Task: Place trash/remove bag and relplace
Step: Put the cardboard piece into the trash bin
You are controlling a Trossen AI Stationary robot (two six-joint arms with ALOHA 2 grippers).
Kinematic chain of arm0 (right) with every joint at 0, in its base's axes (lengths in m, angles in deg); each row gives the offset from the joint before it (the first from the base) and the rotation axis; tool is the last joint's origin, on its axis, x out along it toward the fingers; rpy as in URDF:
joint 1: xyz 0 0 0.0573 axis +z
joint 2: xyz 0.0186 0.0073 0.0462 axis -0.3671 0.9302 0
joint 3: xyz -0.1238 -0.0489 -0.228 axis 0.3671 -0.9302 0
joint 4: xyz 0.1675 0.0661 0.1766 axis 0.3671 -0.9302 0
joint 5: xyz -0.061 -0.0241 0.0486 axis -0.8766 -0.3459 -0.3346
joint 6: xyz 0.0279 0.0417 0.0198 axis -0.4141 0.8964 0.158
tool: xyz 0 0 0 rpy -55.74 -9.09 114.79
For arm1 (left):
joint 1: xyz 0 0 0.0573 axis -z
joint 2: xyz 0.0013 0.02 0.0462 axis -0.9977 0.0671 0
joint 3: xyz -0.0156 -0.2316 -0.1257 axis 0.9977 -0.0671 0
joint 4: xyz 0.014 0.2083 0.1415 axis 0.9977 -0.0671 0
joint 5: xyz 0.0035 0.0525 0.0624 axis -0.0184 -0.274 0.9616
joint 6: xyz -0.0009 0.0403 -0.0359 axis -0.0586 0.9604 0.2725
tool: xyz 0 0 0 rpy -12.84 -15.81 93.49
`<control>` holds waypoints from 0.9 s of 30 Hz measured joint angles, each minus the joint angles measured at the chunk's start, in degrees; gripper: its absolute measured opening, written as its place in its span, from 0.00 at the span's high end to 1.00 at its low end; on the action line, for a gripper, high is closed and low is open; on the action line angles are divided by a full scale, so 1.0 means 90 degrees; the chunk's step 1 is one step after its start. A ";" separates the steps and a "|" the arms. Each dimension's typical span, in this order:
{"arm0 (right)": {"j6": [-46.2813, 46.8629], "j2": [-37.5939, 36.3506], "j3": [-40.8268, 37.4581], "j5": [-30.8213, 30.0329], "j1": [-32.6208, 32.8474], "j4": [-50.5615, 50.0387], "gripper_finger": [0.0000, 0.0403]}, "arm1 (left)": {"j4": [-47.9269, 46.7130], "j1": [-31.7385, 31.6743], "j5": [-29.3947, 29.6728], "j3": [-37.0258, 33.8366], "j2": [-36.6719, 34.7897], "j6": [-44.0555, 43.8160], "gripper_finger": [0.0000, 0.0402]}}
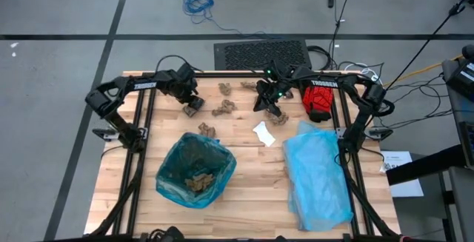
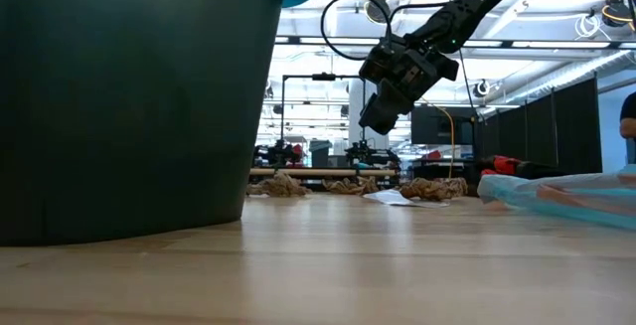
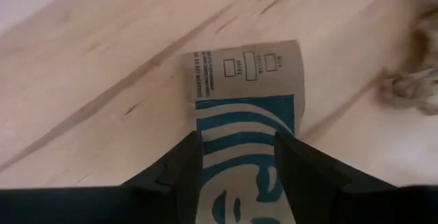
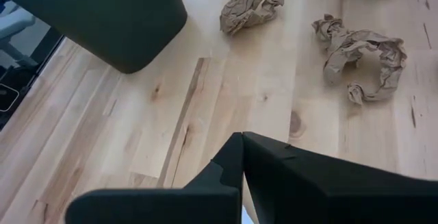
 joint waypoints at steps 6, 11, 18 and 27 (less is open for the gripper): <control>-0.0002 0.0002 -0.0005 0.0000 -0.0002 0.0002 1.00 | 0.0220 0.0259 0.0122 0.0039 0.0443 0.0152 0.55; 0.0001 0.0002 -0.0007 0.0000 -0.0002 0.0003 1.00 | 0.0225 0.0511 0.1001 0.0046 0.0679 0.0114 0.70; 0.0006 0.0002 -0.0007 0.0002 0.0001 0.0010 1.00 | 0.0119 0.0570 0.1418 0.0049 0.0323 0.0131 0.99; 0.0047 0.0002 -0.0007 0.0000 0.0001 0.0059 1.00 | -0.0766 0.0553 0.2037 0.0413 -0.0954 0.0427 1.00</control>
